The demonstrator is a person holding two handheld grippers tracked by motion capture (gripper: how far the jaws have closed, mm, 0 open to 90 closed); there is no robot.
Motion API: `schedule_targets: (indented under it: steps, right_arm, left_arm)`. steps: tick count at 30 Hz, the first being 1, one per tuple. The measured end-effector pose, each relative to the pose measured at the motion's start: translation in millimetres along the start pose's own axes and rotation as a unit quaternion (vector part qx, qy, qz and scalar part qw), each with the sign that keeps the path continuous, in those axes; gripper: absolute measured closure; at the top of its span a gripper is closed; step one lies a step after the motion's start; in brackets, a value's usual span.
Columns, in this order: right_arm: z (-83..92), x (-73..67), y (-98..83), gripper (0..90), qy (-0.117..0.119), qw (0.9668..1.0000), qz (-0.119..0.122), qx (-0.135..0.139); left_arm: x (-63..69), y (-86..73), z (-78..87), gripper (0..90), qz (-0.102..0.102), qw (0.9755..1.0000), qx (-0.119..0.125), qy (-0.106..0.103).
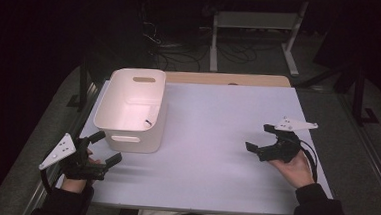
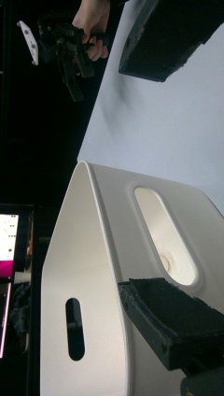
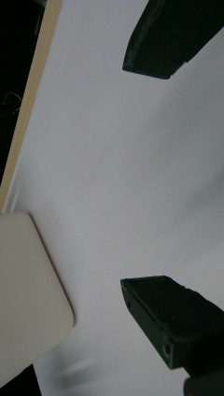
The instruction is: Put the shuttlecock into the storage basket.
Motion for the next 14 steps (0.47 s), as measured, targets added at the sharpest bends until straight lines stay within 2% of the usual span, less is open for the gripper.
schedule_targets:
  steps: [1, 4, 6, 10, 11, 14]
  right_arm:
    - [4.2, 1.3, -7.4, 0.0, -0.002, 1.0, 0.0, -0.005]
    - [5.9, 1.9, -10.2, 0.0, -0.003, 1.0, -0.003, -0.006]
    - [11.6, 5.1, -18.8, 0.0, -0.006, 0.9999, -0.007, -0.01]
    - [13.6, 6.2, -21.1, 0.0, -0.008, 0.9999, -0.009, -0.009]
    - [22.4, 10.6, -30.0, 0.0, -0.017, 0.9997, -0.02, -0.003]
    - [24.7, 11.2, -34.3, 0.0, -0.019, 0.9995, -0.023, -0.001]
  left_arm:
    - [0.1, 0.0, 0.1, 0.0, -0.001, 1.0, 0.0, 0.0]
    - [0.1, 0.0, 0.1, 0.0, -0.001, 1.0, 0.0, 0.0]
    - [0.1, 0.1, 0.1, 0.0, -0.002, 1.0, -0.001, 0.001]
    - [0.2, 0.0, 0.1, 0.0, -0.002, 1.0, -0.001, 0.001]
    - [0.1, 0.0, -0.1, 0.0, -0.002, 1.0, -0.001, 0.001]
    - [-0.2, 0.1, -0.6, 0.0, -0.001, 1.0, -0.001, 0.001]
Point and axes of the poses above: each handheld gripper's, and its own axes: z roughly backward along the jaws, y roughly out of its top, x roughly to its right, the point moved 3 cm from there along -z, roughly forward along the jaws, and after that the axes turned 15 degrees about -y, right-handed, at the moved point
